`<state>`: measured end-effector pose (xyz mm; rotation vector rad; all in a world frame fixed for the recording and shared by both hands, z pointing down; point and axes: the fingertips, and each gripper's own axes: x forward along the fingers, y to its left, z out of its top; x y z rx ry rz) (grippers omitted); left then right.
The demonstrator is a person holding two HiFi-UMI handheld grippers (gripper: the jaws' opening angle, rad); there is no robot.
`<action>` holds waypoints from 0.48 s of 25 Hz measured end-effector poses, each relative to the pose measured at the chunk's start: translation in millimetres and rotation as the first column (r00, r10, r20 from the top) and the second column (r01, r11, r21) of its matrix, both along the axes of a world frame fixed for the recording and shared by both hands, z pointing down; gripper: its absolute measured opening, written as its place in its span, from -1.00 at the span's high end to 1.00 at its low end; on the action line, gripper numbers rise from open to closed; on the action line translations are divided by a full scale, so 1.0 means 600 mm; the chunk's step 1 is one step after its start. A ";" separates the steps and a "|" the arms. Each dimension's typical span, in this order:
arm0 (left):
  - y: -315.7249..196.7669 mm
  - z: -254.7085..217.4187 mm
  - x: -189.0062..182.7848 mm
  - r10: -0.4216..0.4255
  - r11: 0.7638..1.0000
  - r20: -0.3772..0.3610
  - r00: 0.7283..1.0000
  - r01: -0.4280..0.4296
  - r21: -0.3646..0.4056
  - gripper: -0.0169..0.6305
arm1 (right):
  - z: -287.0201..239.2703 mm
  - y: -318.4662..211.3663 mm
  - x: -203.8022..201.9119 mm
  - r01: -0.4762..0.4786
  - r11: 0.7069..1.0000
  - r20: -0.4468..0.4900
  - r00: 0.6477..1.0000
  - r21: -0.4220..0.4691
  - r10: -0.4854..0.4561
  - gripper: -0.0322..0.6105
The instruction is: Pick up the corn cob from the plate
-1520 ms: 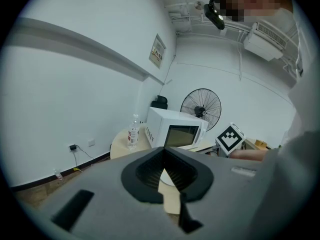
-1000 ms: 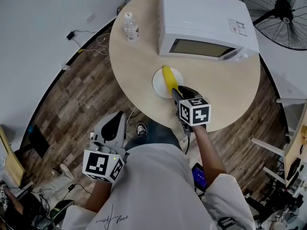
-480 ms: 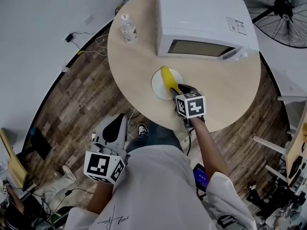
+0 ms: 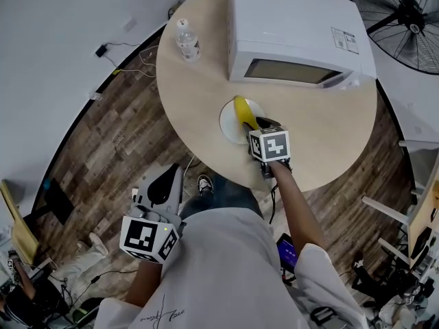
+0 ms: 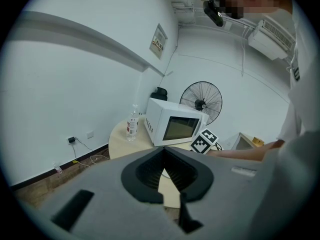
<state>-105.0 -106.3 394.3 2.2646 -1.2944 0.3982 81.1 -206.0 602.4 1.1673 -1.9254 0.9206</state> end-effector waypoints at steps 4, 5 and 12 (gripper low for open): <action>-0.003 0.006 -0.002 -0.004 1.000 0.000 1.000 0.004 -0.013 0.96 | 0.008 -0.005 0.000 0.008 1.000 -0.011 1.000 -0.019 -0.008 0.26; -0.004 0.007 -0.002 -0.003 1.000 0.001 1.000 0.003 -0.015 0.96 | 0.009 -0.006 -0.001 0.008 1.000 -0.009 1.000 -0.021 -0.008 0.25; -0.012 0.012 -0.005 -0.011 1.000 0.001 1.000 0.011 -0.021 0.96 | 0.026 -0.012 -0.006 0.020 0.999 -0.015 1.000 -0.046 -0.020 0.16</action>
